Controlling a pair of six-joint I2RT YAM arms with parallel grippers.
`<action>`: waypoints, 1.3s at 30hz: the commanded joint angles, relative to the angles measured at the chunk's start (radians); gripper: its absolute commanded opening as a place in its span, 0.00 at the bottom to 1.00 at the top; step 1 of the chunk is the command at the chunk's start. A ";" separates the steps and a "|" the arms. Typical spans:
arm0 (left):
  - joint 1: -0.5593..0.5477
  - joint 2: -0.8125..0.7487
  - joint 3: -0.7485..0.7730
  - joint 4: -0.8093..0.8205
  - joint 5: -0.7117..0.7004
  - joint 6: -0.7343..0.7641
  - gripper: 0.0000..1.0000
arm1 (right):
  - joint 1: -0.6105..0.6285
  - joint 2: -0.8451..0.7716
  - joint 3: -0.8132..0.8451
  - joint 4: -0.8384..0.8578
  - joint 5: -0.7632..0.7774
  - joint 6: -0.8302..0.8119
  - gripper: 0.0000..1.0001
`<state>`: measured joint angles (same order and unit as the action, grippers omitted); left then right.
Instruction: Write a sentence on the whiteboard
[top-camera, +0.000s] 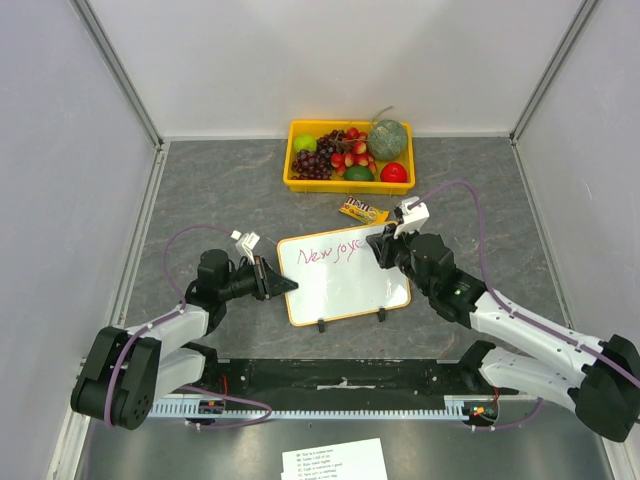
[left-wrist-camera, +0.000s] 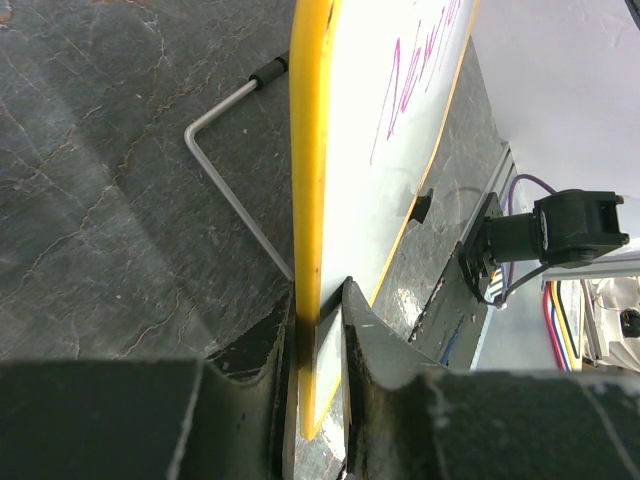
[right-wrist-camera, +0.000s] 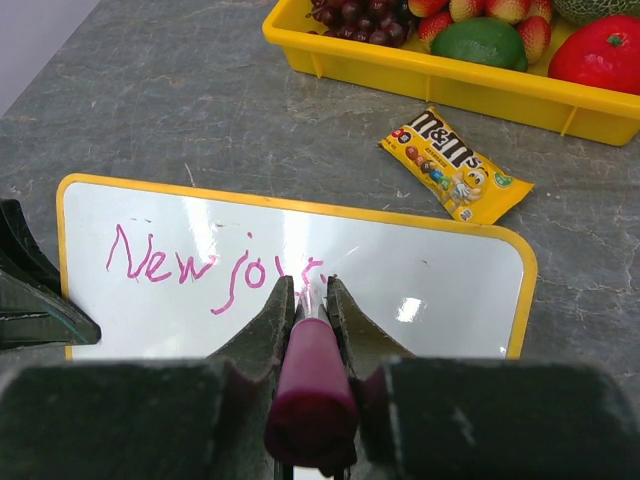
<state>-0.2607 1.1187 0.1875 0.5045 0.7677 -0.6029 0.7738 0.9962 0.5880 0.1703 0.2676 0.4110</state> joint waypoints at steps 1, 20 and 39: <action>-0.003 0.009 0.013 -0.006 -0.054 0.054 0.02 | -0.004 -0.024 -0.019 -0.044 0.038 -0.003 0.00; -0.006 0.006 0.013 -0.009 -0.056 0.054 0.02 | -0.005 -0.034 -0.014 0.040 -0.039 0.040 0.00; -0.005 -0.003 0.012 -0.014 -0.057 0.054 0.02 | -0.050 -0.192 -0.020 -0.063 -0.008 0.026 0.00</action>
<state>-0.2642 1.1187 0.1875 0.5041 0.7658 -0.6022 0.7322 0.8383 0.5667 0.1280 0.2295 0.4446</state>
